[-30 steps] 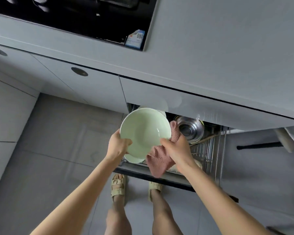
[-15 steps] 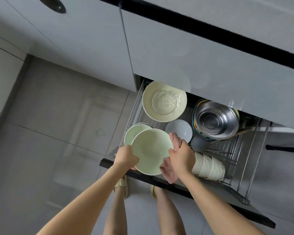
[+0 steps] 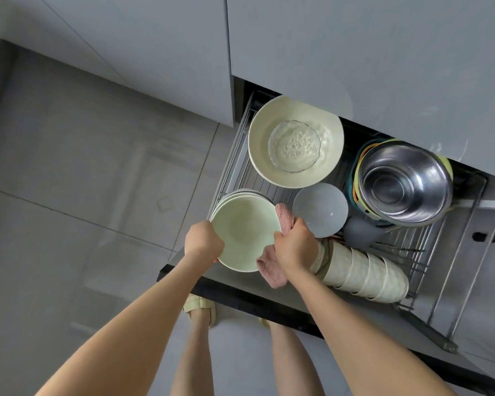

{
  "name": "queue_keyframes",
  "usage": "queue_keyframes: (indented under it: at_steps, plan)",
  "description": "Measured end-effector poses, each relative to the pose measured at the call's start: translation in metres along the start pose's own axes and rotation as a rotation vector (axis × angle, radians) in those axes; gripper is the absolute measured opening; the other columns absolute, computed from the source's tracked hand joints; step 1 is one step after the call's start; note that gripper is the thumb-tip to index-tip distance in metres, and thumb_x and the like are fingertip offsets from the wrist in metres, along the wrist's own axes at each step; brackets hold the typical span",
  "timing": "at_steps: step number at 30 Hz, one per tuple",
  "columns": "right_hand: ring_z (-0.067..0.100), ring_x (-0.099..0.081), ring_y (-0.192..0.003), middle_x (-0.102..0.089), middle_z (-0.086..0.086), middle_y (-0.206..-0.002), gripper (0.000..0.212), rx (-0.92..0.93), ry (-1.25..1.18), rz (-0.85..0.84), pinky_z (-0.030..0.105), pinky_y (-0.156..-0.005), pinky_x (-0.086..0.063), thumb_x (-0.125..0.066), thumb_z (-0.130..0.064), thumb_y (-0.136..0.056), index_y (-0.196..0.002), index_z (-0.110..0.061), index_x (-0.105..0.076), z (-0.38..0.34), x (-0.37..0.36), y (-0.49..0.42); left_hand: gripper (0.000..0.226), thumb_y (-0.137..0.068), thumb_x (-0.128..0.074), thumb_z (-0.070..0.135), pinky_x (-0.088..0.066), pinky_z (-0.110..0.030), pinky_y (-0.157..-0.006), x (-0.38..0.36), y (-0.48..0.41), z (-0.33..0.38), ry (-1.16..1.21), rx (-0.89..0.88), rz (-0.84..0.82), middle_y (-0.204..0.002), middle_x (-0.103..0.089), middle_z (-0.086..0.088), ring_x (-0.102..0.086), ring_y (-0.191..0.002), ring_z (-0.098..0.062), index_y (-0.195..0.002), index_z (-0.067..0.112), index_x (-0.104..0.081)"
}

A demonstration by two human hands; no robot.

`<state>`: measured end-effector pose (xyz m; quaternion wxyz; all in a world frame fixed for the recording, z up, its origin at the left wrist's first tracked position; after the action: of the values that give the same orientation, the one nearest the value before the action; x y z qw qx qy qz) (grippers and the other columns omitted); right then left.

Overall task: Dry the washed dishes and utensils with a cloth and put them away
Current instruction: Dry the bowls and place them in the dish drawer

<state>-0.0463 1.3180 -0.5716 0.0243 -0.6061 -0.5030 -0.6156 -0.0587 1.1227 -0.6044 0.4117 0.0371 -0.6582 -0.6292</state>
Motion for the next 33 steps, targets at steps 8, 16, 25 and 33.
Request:
queue_keyframes:
  at_steps: [8, 16, 25, 33]
  plan:
    - [0.03, -0.059, -0.086, -0.066, 0.01, -0.093, 0.015, -0.011, 0.026, 0.006, 0.03, -0.064, -0.035, -0.062, -0.013, -0.085, -0.091, -0.008, -0.05, -0.006, -0.012, -0.008, 0.012, -0.079, -0.048, -0.004, -0.051, -0.032, -0.055, -0.004, -0.014, -0.003, 0.018, 0.014, 0.029, -0.07, -0.056, -0.009, -0.067, -0.078, -0.035, -0.083, 0.007, -0.051]
    - [0.033, -0.062, -0.093, -0.067, 0.011, -0.098, 0.035, 0.023, -0.046, -0.015, 0.033, -0.066, -0.038, -0.07, -0.029, -0.084, -0.101, -0.008, -0.048, -0.004, 0.013, 0.006, 0.012, -0.088, -0.053, 0.019, -0.057, -0.035, -0.065, 0.006, -0.004, -0.004, -0.029, -0.019, 0.05, -0.08, -0.063, -0.012, -0.064, -0.072, -0.032, -0.089, 0.007, -0.05]
    - [0.033, -0.06, -0.099, -0.066, 0.009, -0.104, 0.056, -0.009, -0.164, -0.003, 0.032, -0.066, -0.035, -0.073, -0.051, -0.075, -0.104, -0.009, -0.049, 0.001, 0.09, 0.046, 0.016, -0.083, -0.049, 0.014, -0.043, -0.024, -0.052, 0.03, 0.073, -0.049, 0.172, 0.188, 0.083, -0.07, -0.061, -0.014, -0.056, -0.057, -0.028, -0.08, 0.0, -0.055]
    - [0.032, -0.061, -0.098, -0.066, 0.008, -0.103, 0.055, -0.037, -0.242, 0.038, 0.034, -0.071, -0.041, -0.072, -0.052, -0.076, -0.105, -0.01, -0.052, 0.019, 0.142, 0.081, 0.007, -0.083, -0.046, -0.003, -0.05, -0.038, -0.066, -0.015, 0.13, -0.051, 0.747, 0.455, -0.269, -0.08, -0.046, -0.015, -0.049, -0.07, -0.03, -0.077, 0.0, -0.047]
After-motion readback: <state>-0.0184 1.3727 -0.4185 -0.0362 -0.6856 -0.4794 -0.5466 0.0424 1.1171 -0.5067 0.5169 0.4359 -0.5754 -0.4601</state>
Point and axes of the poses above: each hand's wrist, its own y-axis away from the middle knuckle, its own x-axis out of the back of the hand, z = x × y, the point moved 5 cm from there along -y, towards the middle knuckle
